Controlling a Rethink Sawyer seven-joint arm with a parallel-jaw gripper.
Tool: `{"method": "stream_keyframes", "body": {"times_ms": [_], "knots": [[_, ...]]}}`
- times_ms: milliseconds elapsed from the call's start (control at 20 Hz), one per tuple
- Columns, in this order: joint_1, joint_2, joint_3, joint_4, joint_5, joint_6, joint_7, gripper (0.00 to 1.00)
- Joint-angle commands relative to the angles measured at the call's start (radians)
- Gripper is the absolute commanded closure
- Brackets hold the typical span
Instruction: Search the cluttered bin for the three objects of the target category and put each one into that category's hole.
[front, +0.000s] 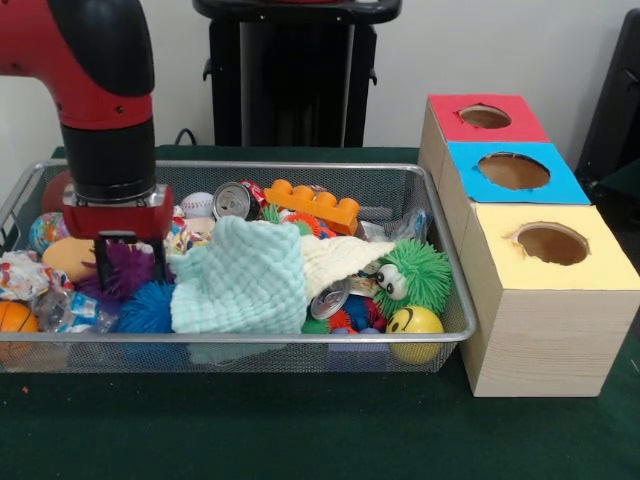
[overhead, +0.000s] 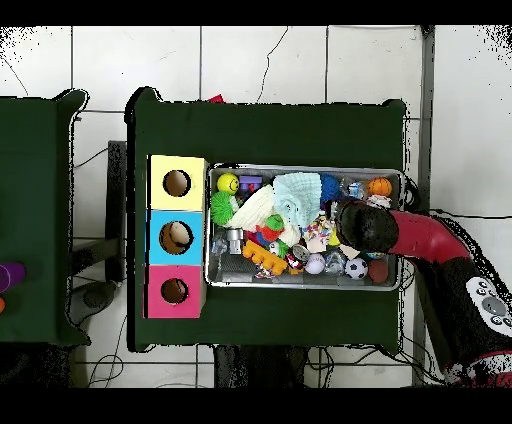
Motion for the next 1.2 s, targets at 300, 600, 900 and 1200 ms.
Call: {"method": "stream_keyframes", "body": {"times_ms": [300, 600, 900, 1200], "knots": [[0.13, 0.105, -0.142, 0.073, 0.157, -0.15, 0.349, 0.0], [0.247, 0.108, -0.22, 0.106, 0.287, -0.213, 0.448, 0.0], [0.315, 0.123, -0.254, 0.109, 0.392, -0.247, 0.48, 0.0], [0.359, 0.142, -0.269, 0.092, 0.464, -0.258, 0.496, 0.0]]}}
